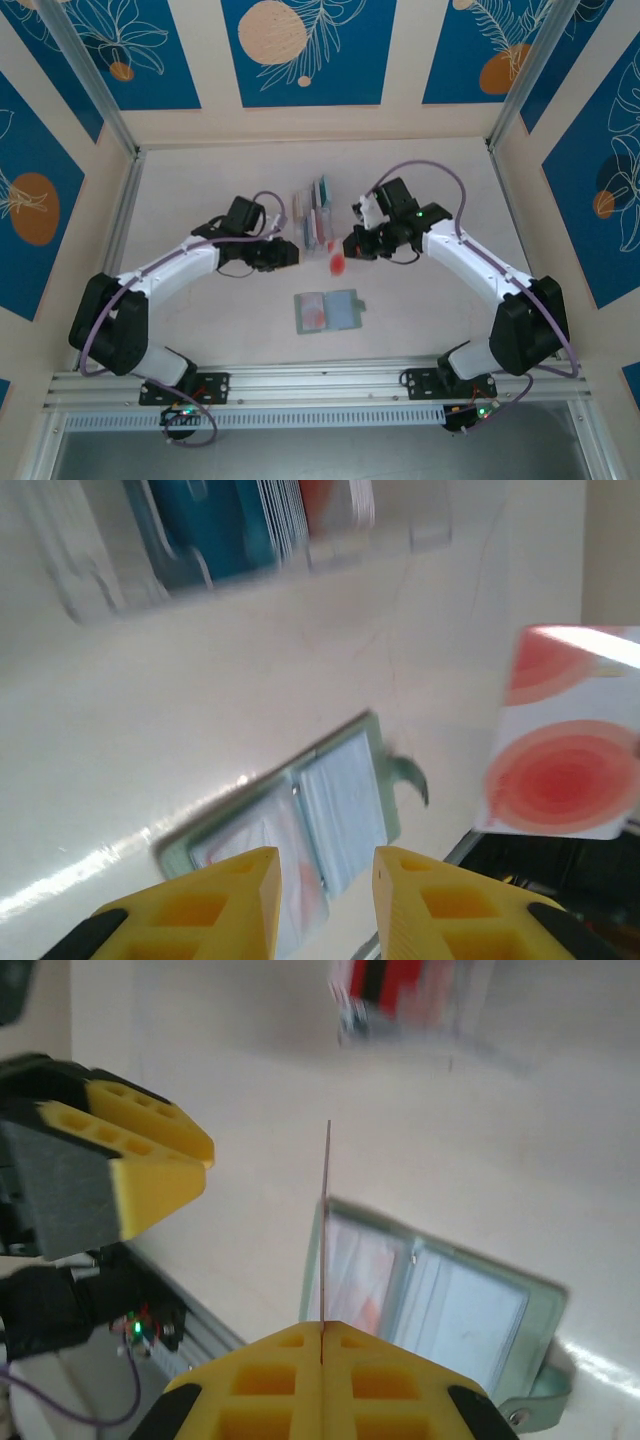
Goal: Put the credit cards into the card holder
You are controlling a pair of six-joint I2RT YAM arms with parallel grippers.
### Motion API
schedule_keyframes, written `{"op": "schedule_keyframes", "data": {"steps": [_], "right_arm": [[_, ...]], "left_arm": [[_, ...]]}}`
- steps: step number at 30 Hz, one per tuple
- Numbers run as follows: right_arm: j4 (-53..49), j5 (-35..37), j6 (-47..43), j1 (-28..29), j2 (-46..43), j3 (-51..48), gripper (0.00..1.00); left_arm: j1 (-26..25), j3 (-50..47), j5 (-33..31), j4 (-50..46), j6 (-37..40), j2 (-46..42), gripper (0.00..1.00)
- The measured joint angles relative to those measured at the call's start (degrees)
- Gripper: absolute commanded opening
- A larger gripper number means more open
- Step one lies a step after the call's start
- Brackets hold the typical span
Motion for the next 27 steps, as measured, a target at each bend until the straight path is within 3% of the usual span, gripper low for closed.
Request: {"op": "schedule_keyframes", "data": {"steps": [10, 27], "right_arm": [[10.9, -9.2, 4.1, 0.3, 0.0, -14.3, 0.00], [18.3, -11.8, 6.4, 2.5, 3.1, -22.0, 0.00]], "left_arm": [[-8.7, -1.9, -0.8, 3.3, -1.1, 7.2, 0.30], [-9.1, -4.9, -2.1, 7.4, -1.5, 12.7, 0.29]]}}
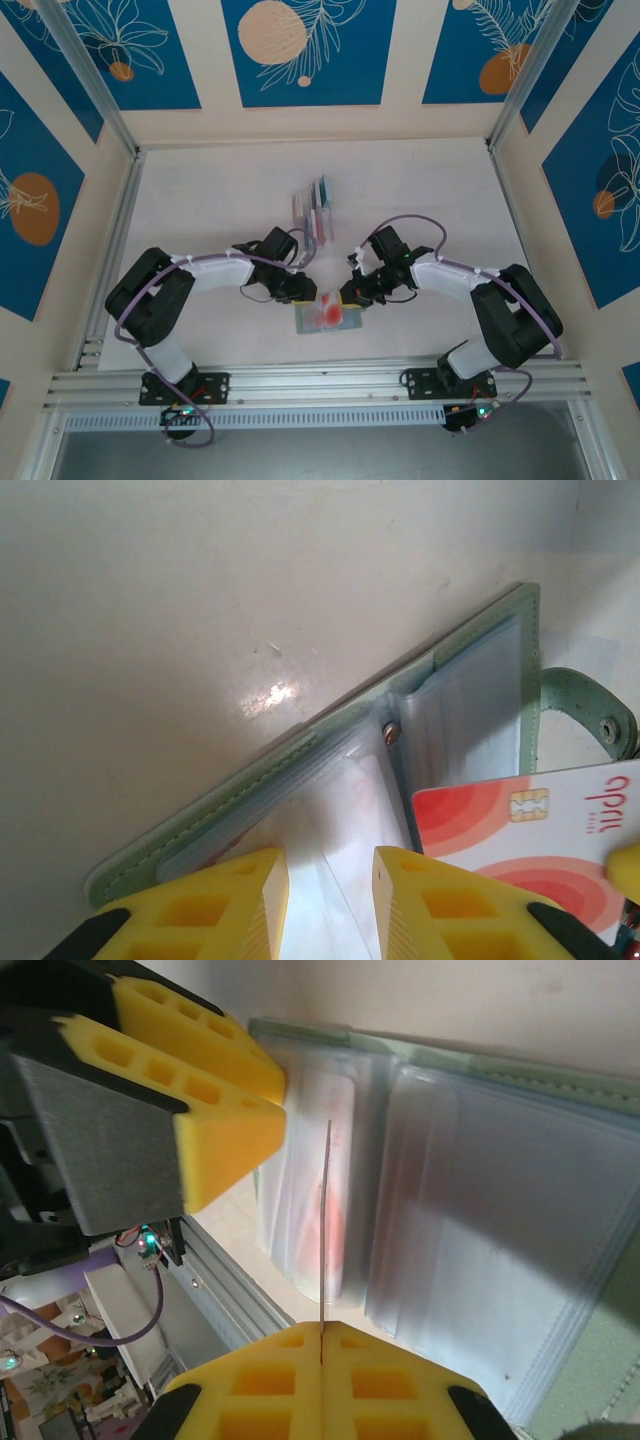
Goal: Put the credit cards into the card holder
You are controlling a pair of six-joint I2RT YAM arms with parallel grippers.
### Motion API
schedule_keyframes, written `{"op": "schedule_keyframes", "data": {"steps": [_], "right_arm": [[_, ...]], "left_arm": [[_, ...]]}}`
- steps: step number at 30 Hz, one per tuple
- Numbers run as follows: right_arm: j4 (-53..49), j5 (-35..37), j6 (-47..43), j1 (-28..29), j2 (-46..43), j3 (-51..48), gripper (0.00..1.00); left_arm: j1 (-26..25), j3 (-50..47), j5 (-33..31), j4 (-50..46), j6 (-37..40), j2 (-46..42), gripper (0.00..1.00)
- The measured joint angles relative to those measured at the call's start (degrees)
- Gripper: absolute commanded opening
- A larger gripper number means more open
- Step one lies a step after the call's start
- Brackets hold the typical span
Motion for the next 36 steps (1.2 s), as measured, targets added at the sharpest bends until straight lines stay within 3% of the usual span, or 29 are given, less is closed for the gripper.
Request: {"op": "schedule_keyframes", "data": {"steps": [25, 36], "right_arm": [[5.6, -3.4, 1.6, -0.1, 9.3, -0.2, 0.00], [4.7, -4.0, 2.6, -0.9, 5.7, -2.2, 0.00]], "left_arm": [[0.0, -1.0, 0.0, 1.6, 0.0, -0.3, 0.29], [0.0, -1.3, 0.0, 1.9, 0.3, -0.5, 0.29]]}}
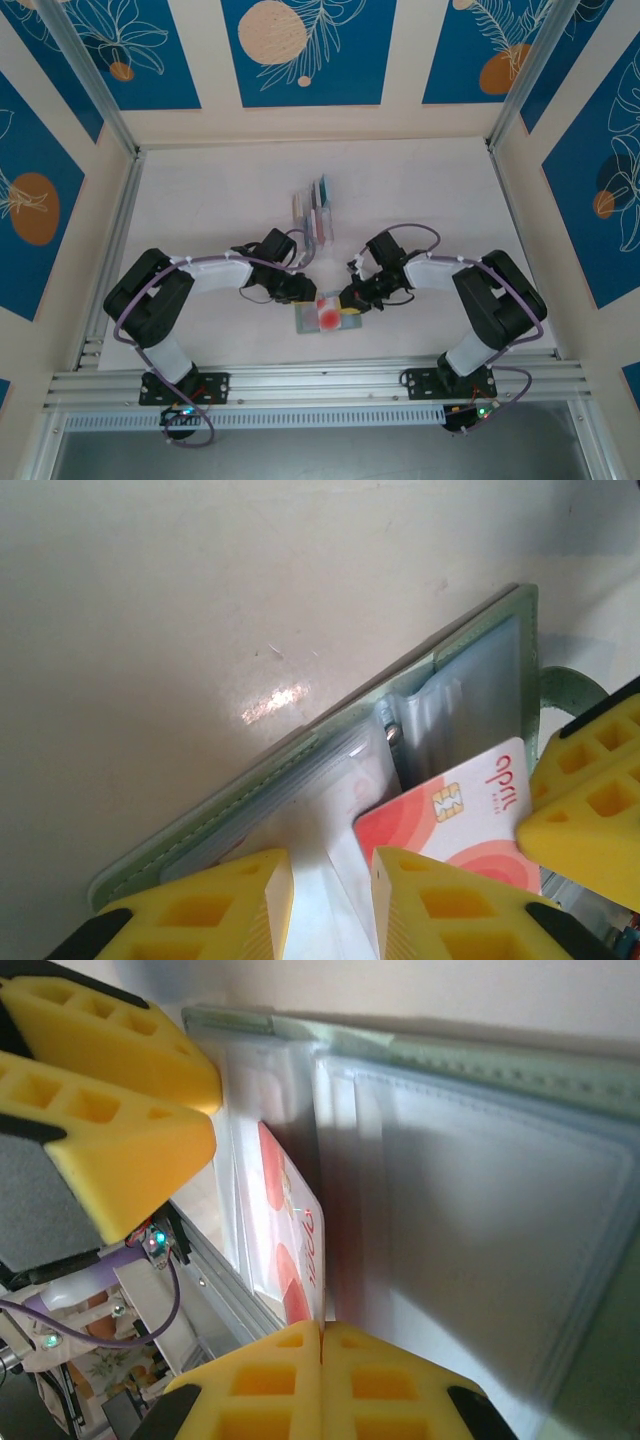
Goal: Put the credit cards into the card holder
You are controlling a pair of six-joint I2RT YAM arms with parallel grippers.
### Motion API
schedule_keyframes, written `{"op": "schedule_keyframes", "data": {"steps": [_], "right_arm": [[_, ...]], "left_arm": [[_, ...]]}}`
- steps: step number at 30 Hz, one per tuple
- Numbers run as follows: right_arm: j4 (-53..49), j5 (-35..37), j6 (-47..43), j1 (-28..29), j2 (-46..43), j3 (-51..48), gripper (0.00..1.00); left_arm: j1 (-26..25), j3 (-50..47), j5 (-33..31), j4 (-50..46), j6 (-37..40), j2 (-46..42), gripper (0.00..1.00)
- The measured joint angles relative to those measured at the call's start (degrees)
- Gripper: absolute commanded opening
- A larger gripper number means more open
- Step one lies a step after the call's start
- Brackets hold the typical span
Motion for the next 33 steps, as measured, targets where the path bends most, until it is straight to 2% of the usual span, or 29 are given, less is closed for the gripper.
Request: {"op": "schedule_keyframes", "data": {"steps": [5, 22, 33], "right_arm": [[-1.6, 0.0, 0.2, -0.4, -2.6, -1.1, 0.00], [-3.2, 0.0, 0.6, -0.6, -3.1, -1.2, 0.00], [-3.6, -1.6, 1.5, -0.9, 0.2, 0.7, 0.00]], "left_arm": [[0.0, -0.2, 0.0, 0.2, 0.0, -0.1, 0.29], [0.0, -0.7, 0.0, 0.9, 0.0, -0.4, 0.29], [0.0, -1.0, -0.2, 1.2, 0.0, -0.5, 0.29]]}}
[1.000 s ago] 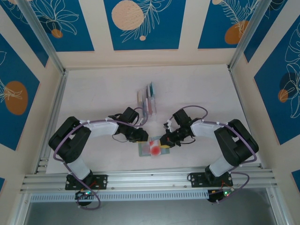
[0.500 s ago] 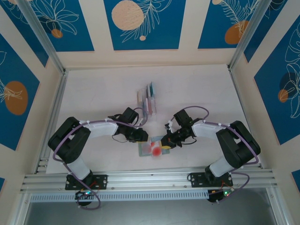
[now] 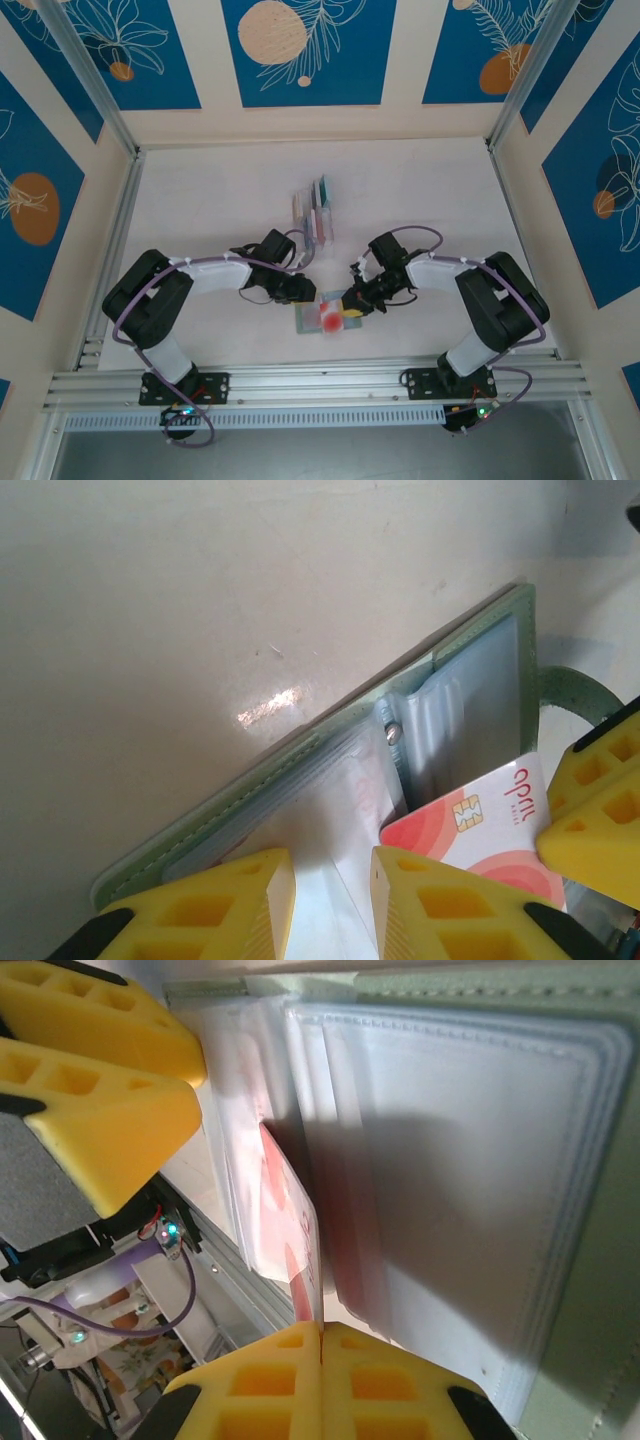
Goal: Put the credit cards into the card holder
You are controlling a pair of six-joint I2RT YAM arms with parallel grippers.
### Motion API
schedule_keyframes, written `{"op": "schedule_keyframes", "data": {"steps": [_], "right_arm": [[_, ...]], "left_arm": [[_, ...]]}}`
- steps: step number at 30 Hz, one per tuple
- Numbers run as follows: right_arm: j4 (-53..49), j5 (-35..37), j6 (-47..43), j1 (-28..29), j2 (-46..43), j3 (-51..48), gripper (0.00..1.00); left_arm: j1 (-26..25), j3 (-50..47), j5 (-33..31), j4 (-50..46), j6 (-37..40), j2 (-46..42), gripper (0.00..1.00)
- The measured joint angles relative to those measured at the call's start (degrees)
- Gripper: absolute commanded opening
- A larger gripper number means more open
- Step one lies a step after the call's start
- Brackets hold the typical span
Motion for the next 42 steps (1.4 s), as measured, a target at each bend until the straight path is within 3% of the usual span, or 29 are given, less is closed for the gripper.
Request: {"op": "schedule_keyframes", "data": {"steps": [15, 22, 42], "right_arm": [[-1.3, -2.8, 1.2, -1.5, 2.3, 2.4, 0.00], [-3.8, -2.5, 0.3, -6.1, -3.6, 2.3, 0.00], [-1.3, -3.2, -0.1, -3.1, 1.3, 1.5, 0.00]], "left_arm": [[0.0, -0.7, 0.0, 1.1, 0.0, -0.3, 0.29], [0.0, -0.7, -0.1, 1.1, 0.1, -0.4, 0.29], [0.0, -0.6, -0.8, 0.4, 1.6, -0.4, 0.28]]}}
